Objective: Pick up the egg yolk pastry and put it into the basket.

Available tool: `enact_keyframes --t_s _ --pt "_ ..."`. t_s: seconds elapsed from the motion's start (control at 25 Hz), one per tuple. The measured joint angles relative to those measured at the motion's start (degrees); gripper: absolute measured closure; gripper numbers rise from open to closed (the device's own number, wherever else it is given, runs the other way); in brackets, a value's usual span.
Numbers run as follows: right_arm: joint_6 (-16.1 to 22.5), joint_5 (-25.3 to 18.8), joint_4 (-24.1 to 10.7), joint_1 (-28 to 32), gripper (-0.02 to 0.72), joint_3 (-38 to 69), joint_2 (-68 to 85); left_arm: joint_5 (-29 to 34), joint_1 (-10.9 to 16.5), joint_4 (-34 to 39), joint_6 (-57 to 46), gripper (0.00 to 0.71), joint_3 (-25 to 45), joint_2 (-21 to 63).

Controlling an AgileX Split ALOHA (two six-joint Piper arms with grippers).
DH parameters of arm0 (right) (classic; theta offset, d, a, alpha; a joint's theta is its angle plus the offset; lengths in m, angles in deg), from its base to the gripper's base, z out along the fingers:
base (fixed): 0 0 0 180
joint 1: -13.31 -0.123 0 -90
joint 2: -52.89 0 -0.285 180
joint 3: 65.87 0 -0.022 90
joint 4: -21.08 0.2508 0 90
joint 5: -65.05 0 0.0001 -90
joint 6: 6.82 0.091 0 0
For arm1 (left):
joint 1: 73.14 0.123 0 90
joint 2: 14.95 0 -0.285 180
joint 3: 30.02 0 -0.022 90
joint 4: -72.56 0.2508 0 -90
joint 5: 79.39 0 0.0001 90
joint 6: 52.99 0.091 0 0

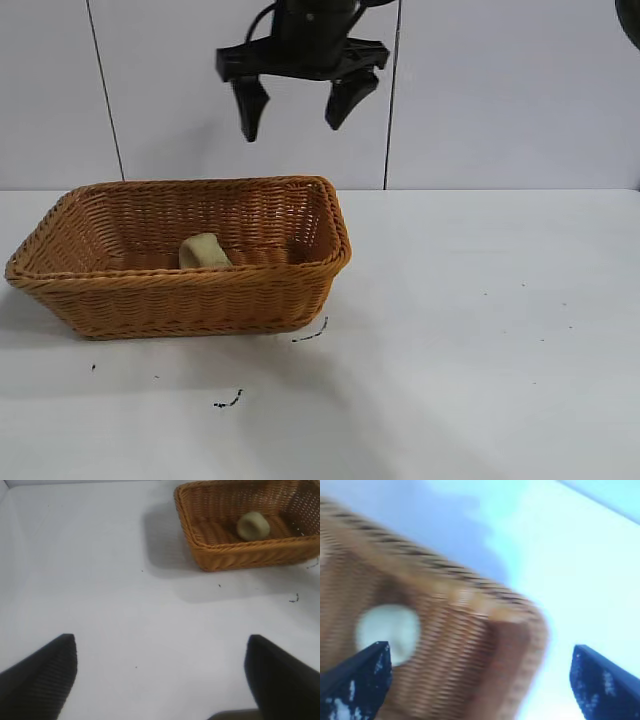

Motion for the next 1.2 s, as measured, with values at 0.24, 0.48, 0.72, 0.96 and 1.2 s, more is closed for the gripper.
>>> enact_keyframes --t_s 0.24,0.48,0.72,0.96,1.2 --pt "0.64 -0.05 2.13 9.13 0.008 0.0 0.0 0.0 0.0 0.0 0.0 0.017 0.0 0.0" --pt "1.12 -0.05 2.13 13.76 0.008 3.05 1.79 0.0 0.0 0.0 0.0 0.017 0.0 0.0" --pt "1.24 0.05 2.13 14.27 0.008 19.76 13.71 0.0 0.0 0.0 0.0 0.017 0.0 0.0" --pt "1.24 0.13 2.13 14.21 0.008 42.99 31.34 0.0 0.0 0.0 0.0 0.017 0.0 0.0" --pt "1.24 0.12 2.13 14.21 0.008 68.25 52.34 0.0 0.0 0.0 0.0 0.017 0.0 0.0"
